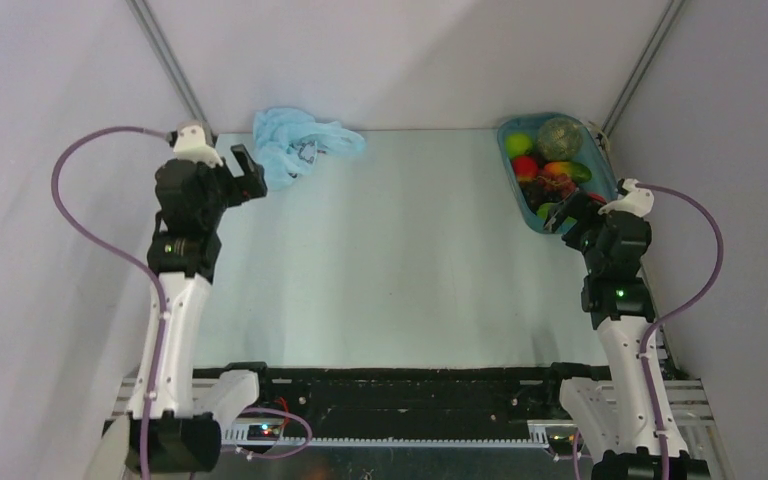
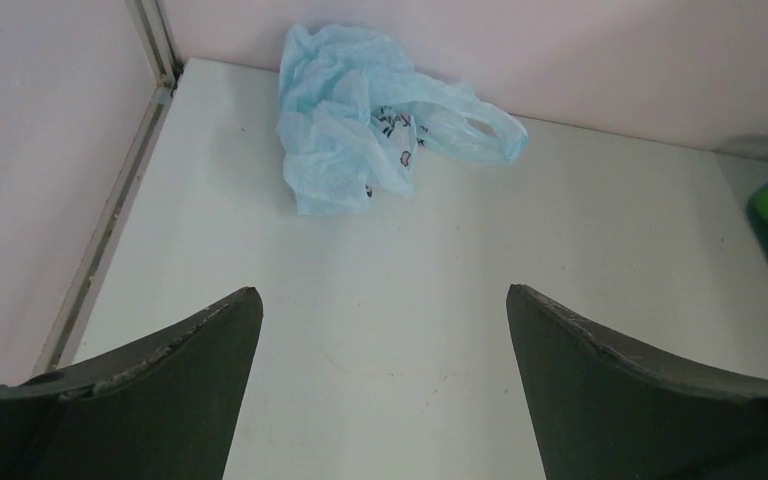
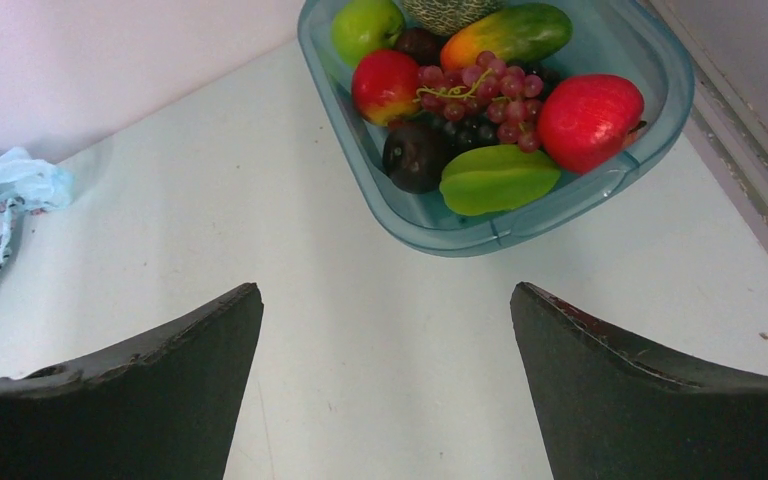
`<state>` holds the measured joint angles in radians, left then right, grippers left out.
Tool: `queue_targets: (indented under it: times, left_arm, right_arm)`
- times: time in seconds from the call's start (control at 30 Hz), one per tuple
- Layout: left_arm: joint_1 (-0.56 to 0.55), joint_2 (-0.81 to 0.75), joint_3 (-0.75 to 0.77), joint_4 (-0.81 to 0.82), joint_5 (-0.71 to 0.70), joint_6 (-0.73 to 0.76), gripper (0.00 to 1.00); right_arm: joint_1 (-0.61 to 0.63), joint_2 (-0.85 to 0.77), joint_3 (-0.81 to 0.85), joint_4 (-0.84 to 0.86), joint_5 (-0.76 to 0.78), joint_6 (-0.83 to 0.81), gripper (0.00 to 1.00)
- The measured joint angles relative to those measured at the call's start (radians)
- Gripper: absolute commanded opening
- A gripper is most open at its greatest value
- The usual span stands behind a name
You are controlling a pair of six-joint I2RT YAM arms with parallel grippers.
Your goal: Place the fake fruits into the plastic bag and tie a complex knot
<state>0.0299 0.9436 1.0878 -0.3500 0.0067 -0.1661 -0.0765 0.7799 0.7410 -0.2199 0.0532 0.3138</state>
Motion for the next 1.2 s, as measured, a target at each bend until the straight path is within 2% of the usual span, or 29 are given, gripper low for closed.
queue_targets:
  times: [0.3, 0.6, 0.87, 1.03, 1.2]
  left_arm:
    - [0.061, 0.384, 0.264, -0.073, 0.043, -0.096, 0.99]
    - [0.068, 0.725, 0.476, -0.113, -0.019, -0.118, 0.99]
    - [0.074, 1.024, 0.729, -0.137, -0.034, -0.140, 0.99]
    - [0.074, 1.144, 0.857, -0.154, -0.028, -0.158, 0.99]
    - [0.074, 1.210, 0.882, -0.156, -0.002, -0.174, 0.97]
  right_arm:
    - [0.000, -0.048, 0.000, -0.018, -0.069, 0.014, 0.99]
    - [0.001, -0.050, 0.000, -0.080, -0.163, 0.034, 0.99]
    - [0.011, -0.051, 0.000, -0.116, -0.193, 0.027, 0.99]
    - [0.012, -0.051, 0.000, -0.133, -0.195, 0.020, 0.99]
    - [0.018, -0.045, 0.000, -0.158, -0.198, 0.015, 0.98]
